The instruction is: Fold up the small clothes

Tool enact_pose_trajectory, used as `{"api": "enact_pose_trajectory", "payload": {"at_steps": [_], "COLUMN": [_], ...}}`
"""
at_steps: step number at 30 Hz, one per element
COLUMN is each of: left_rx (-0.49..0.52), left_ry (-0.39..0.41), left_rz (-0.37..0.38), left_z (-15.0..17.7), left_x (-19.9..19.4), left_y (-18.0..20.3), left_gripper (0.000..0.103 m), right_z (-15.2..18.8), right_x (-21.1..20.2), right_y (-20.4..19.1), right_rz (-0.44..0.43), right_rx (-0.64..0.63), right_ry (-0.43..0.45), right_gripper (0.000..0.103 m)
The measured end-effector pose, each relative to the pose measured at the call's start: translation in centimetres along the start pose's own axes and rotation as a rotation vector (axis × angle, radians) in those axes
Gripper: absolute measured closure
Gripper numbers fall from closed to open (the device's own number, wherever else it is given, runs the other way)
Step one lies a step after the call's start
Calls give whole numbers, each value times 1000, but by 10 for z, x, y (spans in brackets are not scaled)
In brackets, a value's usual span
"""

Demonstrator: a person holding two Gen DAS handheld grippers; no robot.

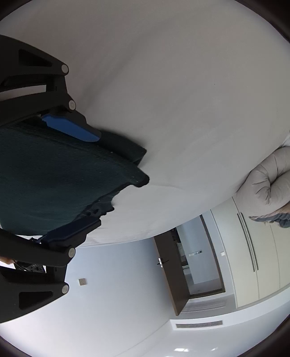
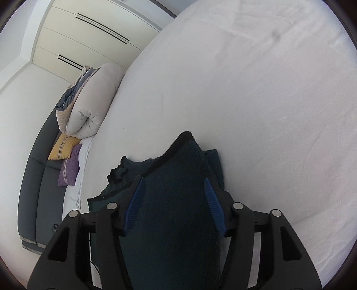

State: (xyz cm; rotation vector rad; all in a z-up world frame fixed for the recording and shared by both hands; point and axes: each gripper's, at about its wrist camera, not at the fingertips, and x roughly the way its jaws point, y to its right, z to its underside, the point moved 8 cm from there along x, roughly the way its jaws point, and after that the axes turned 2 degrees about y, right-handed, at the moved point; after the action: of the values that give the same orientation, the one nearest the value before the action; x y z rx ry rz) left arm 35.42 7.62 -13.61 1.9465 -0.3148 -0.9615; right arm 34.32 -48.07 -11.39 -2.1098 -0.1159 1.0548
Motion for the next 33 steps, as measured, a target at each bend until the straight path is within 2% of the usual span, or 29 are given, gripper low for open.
{"api": "enact_pose_trajectory", "payload": {"at_steps": [2,4,9,14,16,18,20,25,26,27,30,33], "left_rx": [70,133,213,303,338,363,398,420,419,418,410,433], "left_ry": [-16,-23,-43,-42,-50,-62,-60,-65,-57,-50,-46,-50], "left_rz": [-30,-70,-179,-228,-240,-248,-261,-275,-283,-289,-301,-314], "left_z": [16,30,50,66,70,73,76,79,78,77,76,79], "left_x": [-8,-14,-22,-31,-31,-29,-29,-30,-31,-33,-35,-35], "left_y": [6,7,-13,-18,-17,-17,-12,-15,-16,-18,-22,-22], "left_gripper": [35,35,38,38,45,63,76,77,86,95,96,97], "right_z": [4,14,63,99,103,106,107,110,110,111,110,108], "right_x": [-17,-36,-63,-79,-81,-81,-79,-80,-80,-80,-79,-75], "right_y": [-1,-5,-9,-1,3,4,2,-5,-4,-3,2,7], "right_rz": [39,38,126,189,191,194,194,198,200,204,221,236], "right_rx": [-23,-54,-190,-260,-264,-264,-270,-301,-300,-299,-297,-286], "right_ry": [28,47,20,13,11,9,2,6,5,4,-6,-19], "right_gripper": [43,43,43,43,44,45,49,49,49,55,64,66]}}
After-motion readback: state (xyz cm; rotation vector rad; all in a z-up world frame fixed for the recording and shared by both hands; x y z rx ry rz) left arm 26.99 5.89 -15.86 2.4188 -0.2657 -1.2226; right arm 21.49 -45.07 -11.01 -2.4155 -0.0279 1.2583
